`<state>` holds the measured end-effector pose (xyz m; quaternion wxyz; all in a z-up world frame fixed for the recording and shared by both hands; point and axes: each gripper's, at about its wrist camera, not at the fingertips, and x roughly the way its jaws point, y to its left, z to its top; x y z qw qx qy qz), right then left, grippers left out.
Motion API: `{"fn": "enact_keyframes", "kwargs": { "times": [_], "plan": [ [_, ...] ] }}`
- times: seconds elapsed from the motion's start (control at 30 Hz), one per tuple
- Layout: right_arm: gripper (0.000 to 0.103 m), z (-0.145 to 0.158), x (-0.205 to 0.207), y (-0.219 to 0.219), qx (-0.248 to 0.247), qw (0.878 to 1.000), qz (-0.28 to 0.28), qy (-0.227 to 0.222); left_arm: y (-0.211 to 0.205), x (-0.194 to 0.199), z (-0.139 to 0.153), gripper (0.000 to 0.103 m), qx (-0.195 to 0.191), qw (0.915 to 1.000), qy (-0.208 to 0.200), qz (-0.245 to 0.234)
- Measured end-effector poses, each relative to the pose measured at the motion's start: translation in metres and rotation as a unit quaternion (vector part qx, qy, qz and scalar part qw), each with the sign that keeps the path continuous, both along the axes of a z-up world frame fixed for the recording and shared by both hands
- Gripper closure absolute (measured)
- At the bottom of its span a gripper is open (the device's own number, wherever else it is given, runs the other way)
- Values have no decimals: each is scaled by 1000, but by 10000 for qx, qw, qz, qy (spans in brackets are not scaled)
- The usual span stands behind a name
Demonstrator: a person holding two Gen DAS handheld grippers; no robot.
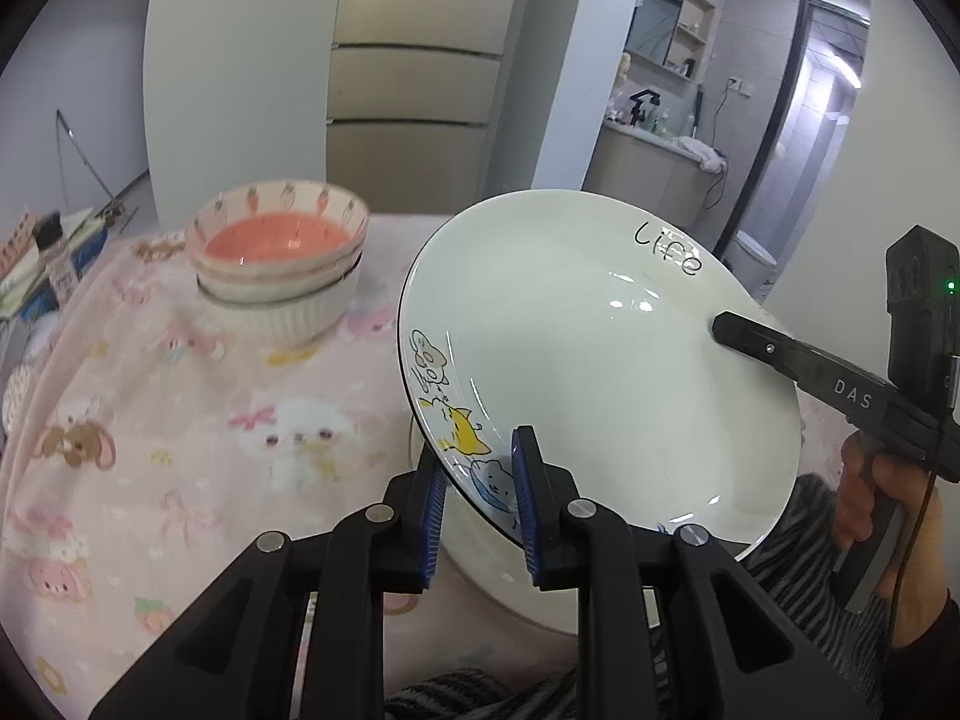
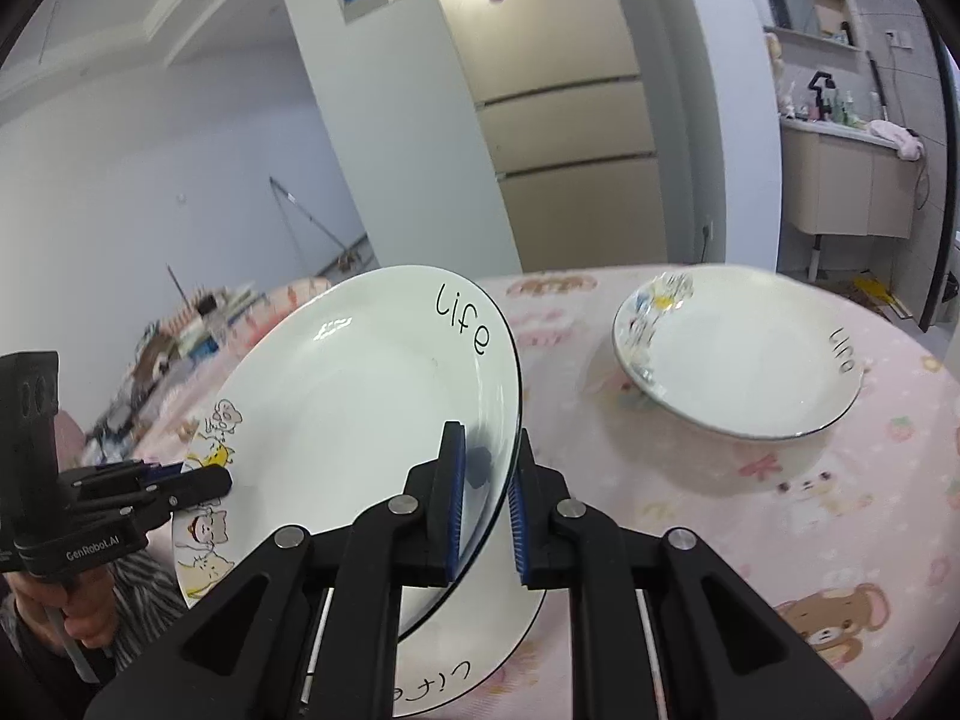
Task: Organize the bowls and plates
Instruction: 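Carry the white plate over the other white plate with both grippers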
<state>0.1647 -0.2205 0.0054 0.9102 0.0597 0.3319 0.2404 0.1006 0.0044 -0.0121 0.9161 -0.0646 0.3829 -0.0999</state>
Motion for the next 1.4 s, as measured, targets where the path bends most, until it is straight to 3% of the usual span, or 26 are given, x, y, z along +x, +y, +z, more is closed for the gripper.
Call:
{"fn": "enact_keyframes", "kwargs": {
  "times": [0.27, 0.57, 0.93, 1.03, 1.2, 1.4],
  "plan": [
    [90, -18, 5, -3, 166, 9987, 117, 462, -5, -5, -16, 80, 181, 9998, 39, -26],
    [89, -21, 3, 5, -225, 9980, 124, 581, -2, -2, -24, 80, 163, 9996, 230, 33],
    [87, -27, -5, 12, -718, 9948, 86, 720, -12, -5, -26, 79, 615, 9978, 216, 101],
    [88, -33, -2, 9, -650, 9934, 160, 929, -11, -3, -30, 79, 673, 9971, 322, 117],
    [88, -32, -6, 13, -836, 9928, 145, 840, -8, -1, -35, 79, 574, 9974, 420, 101],
    [88, -34, -9, 9, -688, 9946, 114, 767, -8, -1, -34, 79, 522, 9977, 435, 86]
  ]
}}
